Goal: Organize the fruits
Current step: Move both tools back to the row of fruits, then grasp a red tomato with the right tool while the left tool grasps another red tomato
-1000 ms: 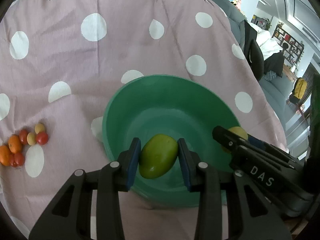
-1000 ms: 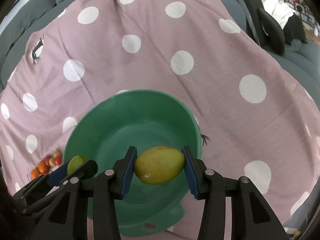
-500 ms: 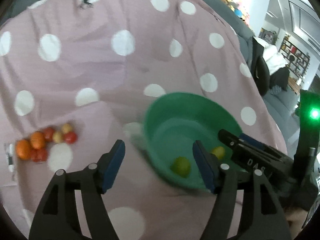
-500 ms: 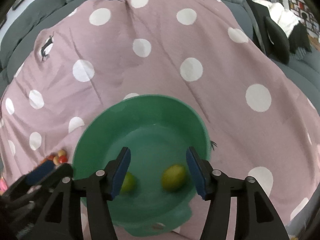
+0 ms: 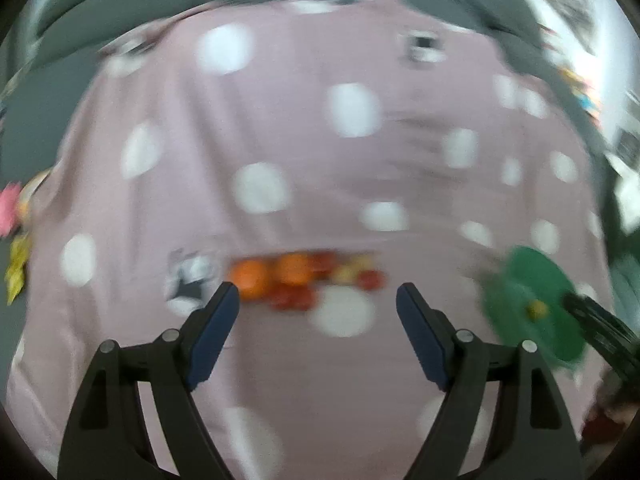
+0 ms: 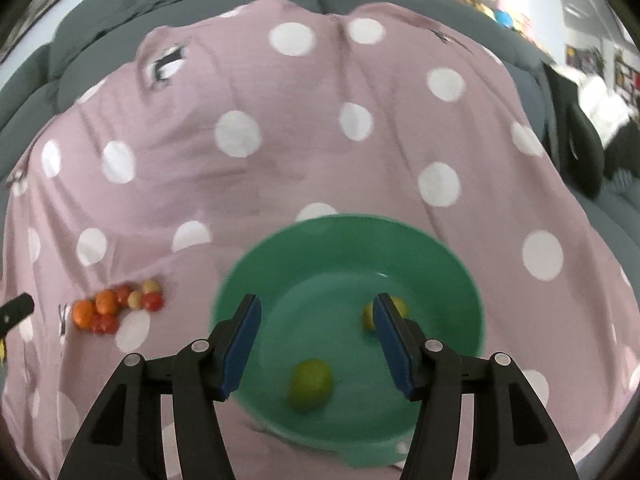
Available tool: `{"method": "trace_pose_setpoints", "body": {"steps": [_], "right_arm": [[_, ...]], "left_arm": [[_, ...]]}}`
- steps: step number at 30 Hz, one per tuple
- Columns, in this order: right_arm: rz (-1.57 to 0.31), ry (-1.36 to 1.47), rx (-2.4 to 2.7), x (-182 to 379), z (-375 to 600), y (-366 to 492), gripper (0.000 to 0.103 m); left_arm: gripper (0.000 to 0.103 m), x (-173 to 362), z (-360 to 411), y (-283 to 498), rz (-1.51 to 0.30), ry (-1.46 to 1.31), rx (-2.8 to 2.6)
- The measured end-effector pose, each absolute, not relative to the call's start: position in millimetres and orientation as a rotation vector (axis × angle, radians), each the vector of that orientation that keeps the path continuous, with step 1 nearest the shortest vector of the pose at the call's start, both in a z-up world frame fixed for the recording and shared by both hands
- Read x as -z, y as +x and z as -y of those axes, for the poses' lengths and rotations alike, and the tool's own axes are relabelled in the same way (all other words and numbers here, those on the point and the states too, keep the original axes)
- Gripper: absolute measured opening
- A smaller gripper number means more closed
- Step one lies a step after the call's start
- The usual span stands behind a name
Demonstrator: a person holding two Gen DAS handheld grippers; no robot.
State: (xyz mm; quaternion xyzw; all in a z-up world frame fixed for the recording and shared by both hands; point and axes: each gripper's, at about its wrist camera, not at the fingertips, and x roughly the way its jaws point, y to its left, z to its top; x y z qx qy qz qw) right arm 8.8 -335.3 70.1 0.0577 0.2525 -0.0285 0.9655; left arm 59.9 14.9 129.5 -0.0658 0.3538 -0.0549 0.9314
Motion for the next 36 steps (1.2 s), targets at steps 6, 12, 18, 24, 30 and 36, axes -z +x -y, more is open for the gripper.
{"method": "trace_pose_setpoints", "body": {"steps": [6, 12, 18, 24, 30, 36], "right_arm": [[-0.492, 0.094, -0.078, -81.9, 289.2, 7.2, 0.059], [-0.591, 0.127, -0.298, -93.4, 236.4, 37.7, 0.059], [-0.692, 0.106, -0.342, -82.5, 197.0, 100.1, 0.042], [-0.815, 0.132, -0.359, -44.8, 194.9, 144.4, 0.031], [-0.868, 0.154, -0.386, -21.6, 194.3, 159.6, 0.031], [-0.888, 0.209, -0.431, -11.8, 190.6, 163.4, 0.03]], "left_arm": [[0.079, -112.5, -61.0, 81.5, -0.769, -0.307, 0.075], [0.065, -96.2, -49.8, 100.6, -0.833, -0.308, 0.142], [0.041, -73.0, -44.2, 130.8, -0.929, -0.345, 0.202], [0.039, -55.7, -34.2, 149.3, -0.992, -0.338, 0.218], [0.039, -38.3, -23.5, 163.3, -1.038, -0.314, 0.184], [0.042, -29.6, -22.5, 167.2, -1.03, -0.361, 0.195]]}}
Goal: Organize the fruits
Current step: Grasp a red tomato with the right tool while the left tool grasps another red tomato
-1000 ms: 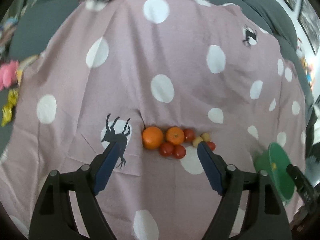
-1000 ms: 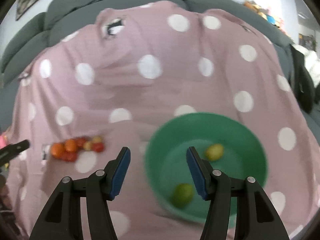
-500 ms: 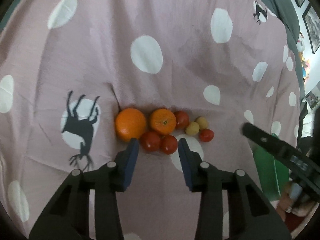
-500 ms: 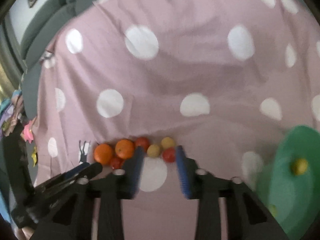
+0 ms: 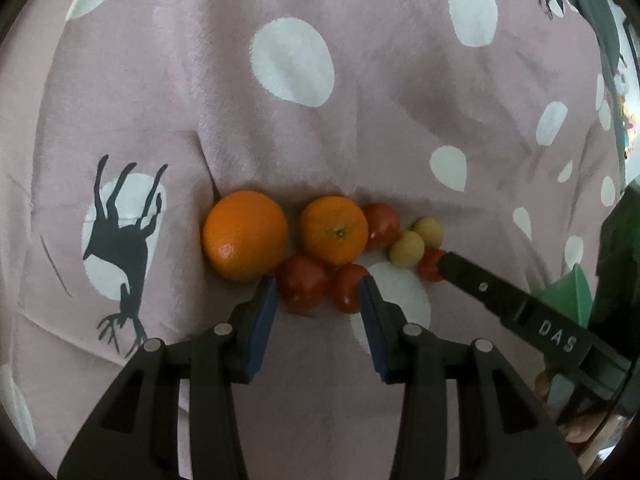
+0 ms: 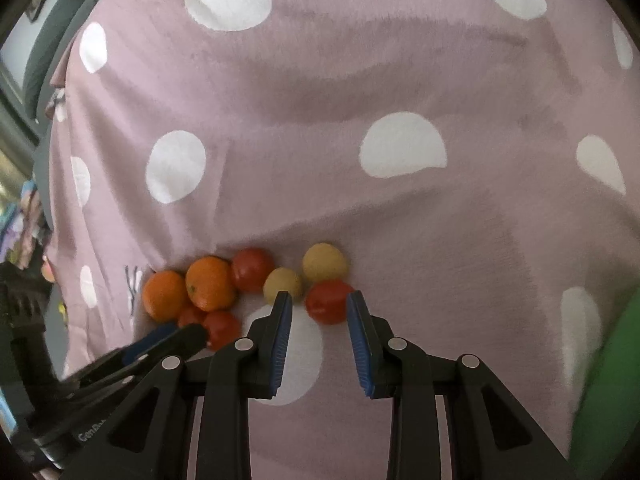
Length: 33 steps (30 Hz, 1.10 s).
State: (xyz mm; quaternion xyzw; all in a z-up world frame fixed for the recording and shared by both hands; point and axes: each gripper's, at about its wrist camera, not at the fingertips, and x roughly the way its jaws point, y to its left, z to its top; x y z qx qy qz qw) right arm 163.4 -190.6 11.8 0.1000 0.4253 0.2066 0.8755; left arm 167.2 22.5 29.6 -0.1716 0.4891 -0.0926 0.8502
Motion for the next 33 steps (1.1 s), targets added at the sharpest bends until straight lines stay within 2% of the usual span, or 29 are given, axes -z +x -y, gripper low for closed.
{"method": "trace_pose_setpoints", "body": {"steps": [8, 9, 10, 12, 14, 16, 23, 26, 30, 33], "right_arm": [[-0.888, 0.16, -0.408, -3.0, 179.2, 163.1, 0.029], [-0.888, 0.156, -0.408, -2.6, 178.3, 162.8, 0.029], [-0.889, 0.155, -0.409, -2.6, 178.1, 161.9, 0.028], [-0.891, 0.164, -0.406, -3.4, 180.1, 160.8, 0.027], [-0.884, 0.172, -0.407, -6.6, 182.0, 158.5, 0.024], [-0.877, 0.173, -0.416, -10.1, 187.4, 156.7, 0.01], [-0.888, 0.16, -0.412, -8.0, 186.3, 159.5, 0.01], [-0.878, 0.11, -0.403, -11.4, 182.2, 160.3, 0.011], [-0.879, 0.086, -0.403, -9.9, 174.7, 163.2, 0.025], [-0.895, 0.063, -0.402, -3.0, 170.3, 166.3, 0.026]], "left_arm": [[0.035, -29.5, -28.3, 162.5, -1.001, -0.383, 0.191], [0.031, -30.0, -30.4, 161.2, -1.001, -0.388, 0.188], [0.022, -31.3, -36.6, 157.8, -1.002, -0.39, 0.176], [0.022, -32.1, -44.9, 153.0, -1.004, -0.391, 0.169], [0.022, -32.0, -45.5, 152.1, -1.0, -0.382, 0.168], [0.022, -33.1, -45.3, 149.6, -0.999, -0.373, 0.158], [0.022, -34.4, -36.1, 145.5, -0.994, -0.342, 0.151], [0.014, -40.4, -33.0, 143.7, -0.974, -0.32, 0.143], [0.013, -44.0, -35.1, 142.5, -0.961, -0.323, 0.151], [0.015, -40.2, -34.5, 145.3, -0.977, -0.313, 0.137]]}}
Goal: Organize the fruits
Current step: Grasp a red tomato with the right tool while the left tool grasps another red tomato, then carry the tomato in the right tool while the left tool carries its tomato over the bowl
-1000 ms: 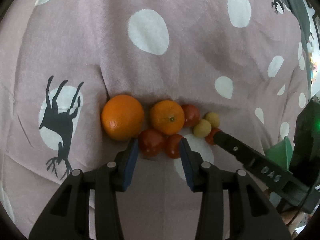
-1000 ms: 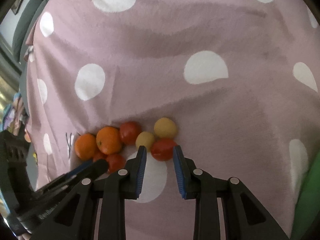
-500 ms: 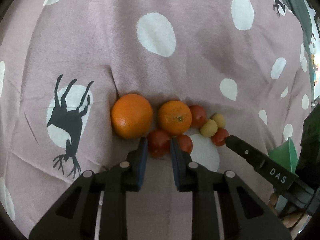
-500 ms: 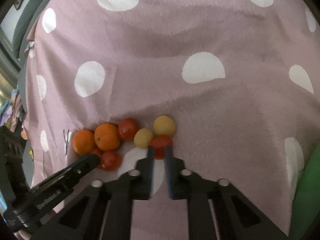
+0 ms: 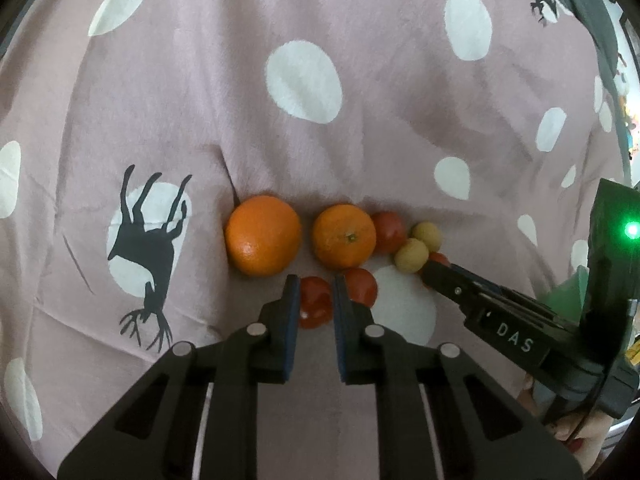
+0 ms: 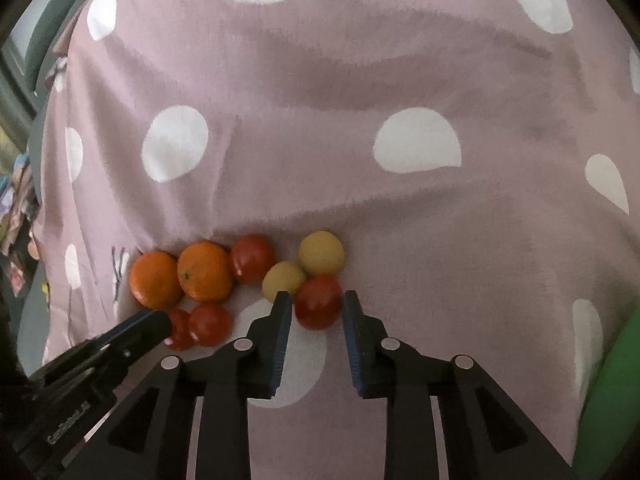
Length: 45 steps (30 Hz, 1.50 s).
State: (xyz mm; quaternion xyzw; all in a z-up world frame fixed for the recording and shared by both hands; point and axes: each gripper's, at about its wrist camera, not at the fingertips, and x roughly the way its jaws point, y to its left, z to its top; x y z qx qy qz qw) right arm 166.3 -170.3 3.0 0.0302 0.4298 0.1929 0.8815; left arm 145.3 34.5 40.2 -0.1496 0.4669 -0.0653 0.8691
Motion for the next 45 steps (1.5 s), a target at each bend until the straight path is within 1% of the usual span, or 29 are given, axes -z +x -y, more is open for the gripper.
{"method": "trace_pose_setpoints", "body": {"steps": [3, 5, 6, 7, 14, 18, 21, 26, 37, 45], "right_arm": [[-0.89, 0.081, -0.401, 0.0, 172.3, 168.8, 0.026], [-0.893, 0.109, -0.395, 0.8, 175.4, 169.1, 0.026], [-0.894, 0.121, -0.388, 1.1, 177.5, 168.9, 0.026], [-0.896, 0.123, -0.386, 1.0, 180.2, 168.6, 0.026], [-0.898, 0.155, -0.384, -4.2, 181.2, 163.8, 0.026], [-0.872, 0.137, -0.384, -12.9, 181.3, 157.4, 0.026], [-0.854, 0.117, -0.386, -18.6, 176.3, 150.6, 0.026], [-0.814, 0.089, -0.382, -27.8, 172.8, 135.1, 0.026], [-0.71, 0.052, -0.376, -54.6, 197.8, 89.9, 0.026], [-0.637, 0.077, -0.326, -73.8, 228.3, 60.8, 0.026]], "left_arm": [[0.017, -38.6, -37.8, 149.7, -0.99, -0.345, 0.143], [0.022, -36.2, -38.9, 151.1, -1.002, -0.35, 0.151], [0.031, -34.3, -39.2, 151.8, -1.008, -0.353, 0.151], [0.037, -31.7, -40.3, 152.6, -1.019, -0.362, 0.145], [0.033, -30.4, -32.9, 153.0, -1.001, -0.348, 0.136], [0.028, -26.5, -14.9, 153.0, -0.996, -0.24, 0.107], [0.027, -24.1, -2.8, 151.0, -0.997, -0.155, 0.069], [0.027, -26.7, -0.3, 145.8, -1.019, -0.183, 0.072], [0.027, -74.4, 10.0, 109.2, -0.876, -0.166, 0.119], [0.027, -112.2, 19.2, 75.1, -0.76, -0.184, 0.2]]}}
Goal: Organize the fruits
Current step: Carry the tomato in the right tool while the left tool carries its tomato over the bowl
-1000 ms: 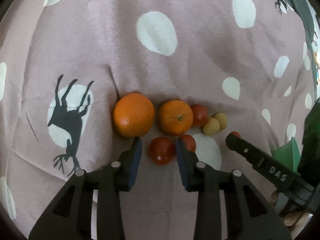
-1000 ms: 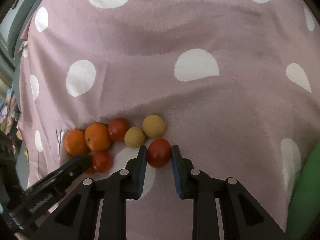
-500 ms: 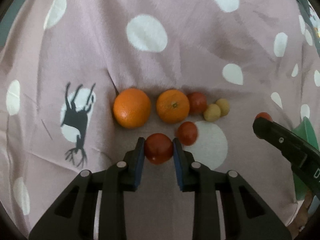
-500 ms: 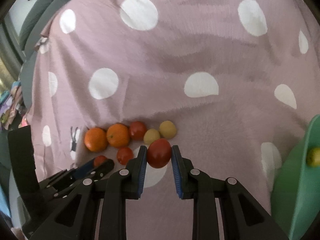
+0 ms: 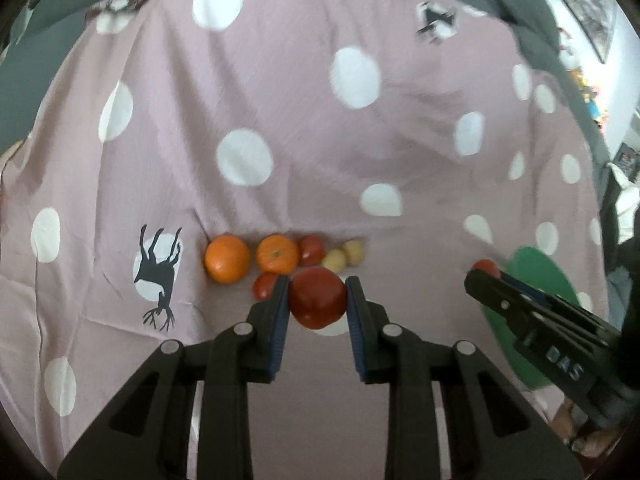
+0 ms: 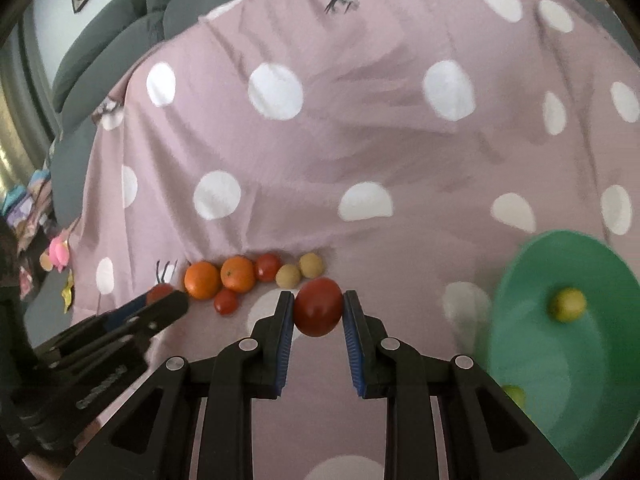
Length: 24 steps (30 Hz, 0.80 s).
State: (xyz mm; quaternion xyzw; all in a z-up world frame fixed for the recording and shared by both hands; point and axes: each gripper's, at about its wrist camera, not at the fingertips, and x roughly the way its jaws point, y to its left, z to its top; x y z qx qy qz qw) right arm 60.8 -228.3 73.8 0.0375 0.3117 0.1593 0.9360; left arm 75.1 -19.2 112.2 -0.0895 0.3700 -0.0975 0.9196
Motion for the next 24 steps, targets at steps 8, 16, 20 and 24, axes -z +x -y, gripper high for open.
{"method": "trace_pose_setpoints", "body": {"steps": [8, 16, 20, 24], "right_arm": [[-0.55, 0.093, -0.268, -91.2, 260.6, 32.3, 0.026], [-0.484, 0.165, -0.177, -107.9, 311.3, 18.4, 0.026], [-0.458, 0.194, -0.115, -113.9, 339.0, 12.7, 0.026], [-0.447, 0.224, -0.034, -114.7, 365.7, 10.7, 0.026]], "left_arm": [[0.027, -139.5, 42.4, 45.7, -0.673, -0.164, 0.284], [0.027, -159.0, 90.5, 34.2, -0.614, -0.095, 0.372], [0.027, -159.6, 123.3, 39.4, -0.618, -0.083, 0.422], [0.027, -153.3, 157.0, 46.4, -0.642, -0.065, 0.471]]}}
